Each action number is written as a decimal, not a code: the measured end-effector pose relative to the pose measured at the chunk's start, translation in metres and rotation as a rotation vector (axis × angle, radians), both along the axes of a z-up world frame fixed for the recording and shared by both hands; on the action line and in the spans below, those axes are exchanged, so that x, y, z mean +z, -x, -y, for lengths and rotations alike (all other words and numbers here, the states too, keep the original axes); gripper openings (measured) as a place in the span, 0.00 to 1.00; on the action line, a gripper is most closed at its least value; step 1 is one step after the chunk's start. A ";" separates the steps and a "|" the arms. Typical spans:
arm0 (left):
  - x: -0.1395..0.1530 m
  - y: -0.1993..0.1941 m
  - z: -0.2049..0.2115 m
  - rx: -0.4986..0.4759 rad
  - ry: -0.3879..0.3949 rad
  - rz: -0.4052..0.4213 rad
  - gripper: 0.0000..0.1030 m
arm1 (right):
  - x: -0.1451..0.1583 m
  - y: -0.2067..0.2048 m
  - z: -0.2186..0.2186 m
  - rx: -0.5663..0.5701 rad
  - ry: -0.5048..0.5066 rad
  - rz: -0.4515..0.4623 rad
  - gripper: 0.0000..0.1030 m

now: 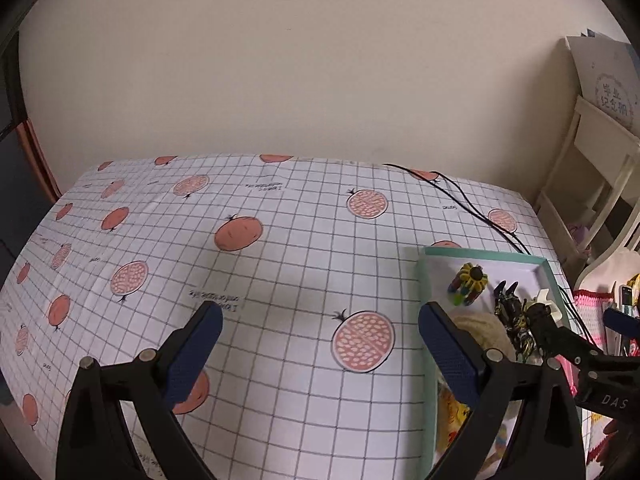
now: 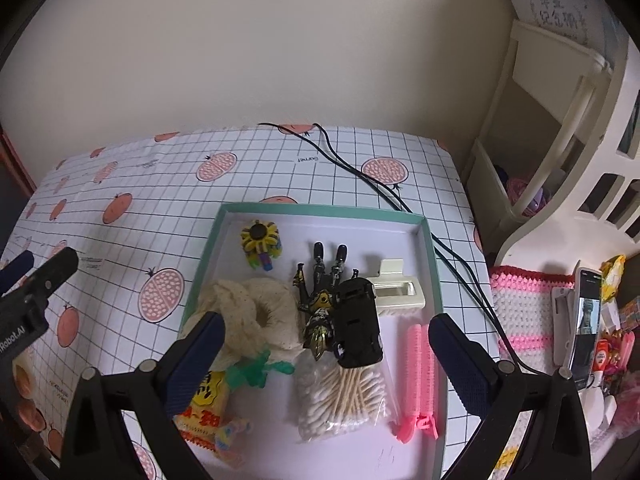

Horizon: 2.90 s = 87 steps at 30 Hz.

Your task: Organize objects

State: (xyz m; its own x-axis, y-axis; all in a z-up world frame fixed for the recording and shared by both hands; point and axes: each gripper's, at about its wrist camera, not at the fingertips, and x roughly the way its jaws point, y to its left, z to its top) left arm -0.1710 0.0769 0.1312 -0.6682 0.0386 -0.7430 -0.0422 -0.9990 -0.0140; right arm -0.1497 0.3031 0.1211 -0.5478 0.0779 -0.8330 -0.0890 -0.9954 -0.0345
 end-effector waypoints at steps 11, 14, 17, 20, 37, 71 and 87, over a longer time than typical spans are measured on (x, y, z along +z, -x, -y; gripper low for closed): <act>-0.004 -0.028 0.020 -0.015 -0.008 0.026 0.96 | -0.001 -0.032 0.005 -0.017 0.119 -0.023 1.00; -0.010 -0.038 0.022 -0.008 -0.001 0.041 0.96 | -0.007 -0.040 0.004 -0.030 0.131 -0.019 1.00; -0.020 -0.050 0.021 -0.023 -0.005 0.068 0.96 | -0.014 -0.049 0.003 -0.040 0.131 -0.018 1.00; -0.031 -0.063 0.018 -0.031 -0.001 0.101 0.96 | -0.021 -0.057 0.002 -0.048 0.161 -0.009 1.00; -0.091 -0.107 0.032 -0.037 0.032 0.296 0.96 | -0.063 -0.112 0.033 -0.049 0.156 0.046 1.00; -0.125 -0.112 0.048 -0.033 0.035 0.350 0.96 | -0.104 -0.134 0.061 0.004 0.045 0.125 1.00; -0.128 -0.111 0.052 -0.038 0.035 0.351 1.00 | -0.114 -0.127 0.069 0.011 0.029 0.139 1.00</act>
State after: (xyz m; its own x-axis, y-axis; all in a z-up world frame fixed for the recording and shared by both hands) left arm -0.0596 0.0254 0.0028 -0.3708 0.0286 -0.9283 -0.0778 -0.9970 0.0003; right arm -0.0223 0.2344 0.0070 -0.4274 0.0475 -0.9028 -0.0746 -0.9971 -0.0172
